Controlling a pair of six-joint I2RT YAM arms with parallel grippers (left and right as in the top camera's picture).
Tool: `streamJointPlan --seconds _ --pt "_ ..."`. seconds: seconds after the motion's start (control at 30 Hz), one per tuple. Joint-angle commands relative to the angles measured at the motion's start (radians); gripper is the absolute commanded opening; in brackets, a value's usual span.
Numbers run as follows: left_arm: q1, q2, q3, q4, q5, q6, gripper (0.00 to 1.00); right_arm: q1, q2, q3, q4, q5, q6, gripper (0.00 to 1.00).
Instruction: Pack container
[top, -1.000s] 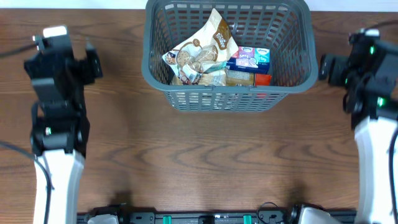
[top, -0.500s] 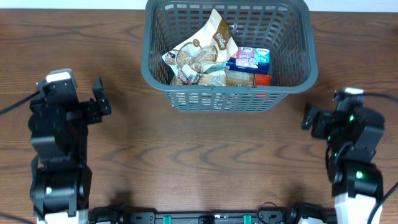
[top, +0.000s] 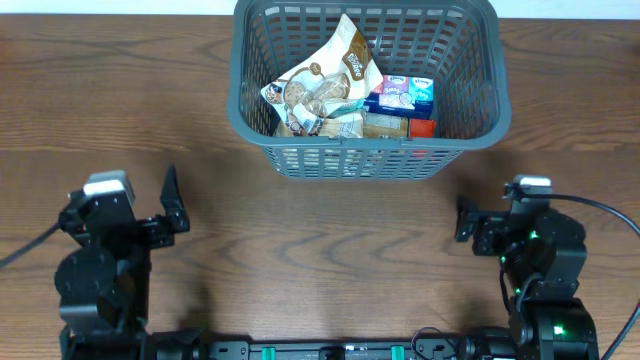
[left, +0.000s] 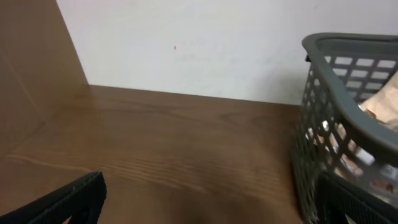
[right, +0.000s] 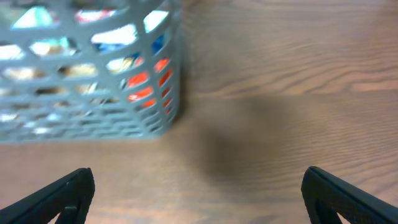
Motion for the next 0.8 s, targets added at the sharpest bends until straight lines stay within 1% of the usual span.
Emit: streamJointPlan --seconds 0.0,0.1,0.2,0.3,0.53,0.63,0.77 --pt "-0.004 -0.043 -0.009 -0.034 0.019 -0.014 0.99 0.045 -0.006 -0.016 -0.019 0.011 0.042 0.99" --pt "-0.004 -0.076 -0.020 -0.078 0.024 -0.031 0.99 0.087 -0.007 -0.023 -0.036 0.045 0.060 0.99" --pt "-0.004 -0.115 -0.037 -0.081 0.066 -0.031 0.99 0.136 -0.007 -0.023 -0.047 0.078 0.064 0.99" --pt "-0.005 -0.148 -0.047 -0.093 0.072 -0.040 0.99 0.191 -0.007 -0.023 -0.058 0.121 0.079 0.99" --pt "-0.005 -0.164 -0.047 -0.122 0.064 -0.038 0.99 0.327 -0.007 -0.025 -0.057 0.293 0.129 0.99" --pt "-0.005 -0.162 -0.047 -0.125 0.060 -0.038 0.99 0.338 -0.006 -0.025 -0.053 0.348 0.169 0.99" --pt "-0.005 -0.162 -0.047 -0.134 0.060 -0.038 0.99 0.338 -0.006 -0.025 -0.045 0.347 0.167 0.99"
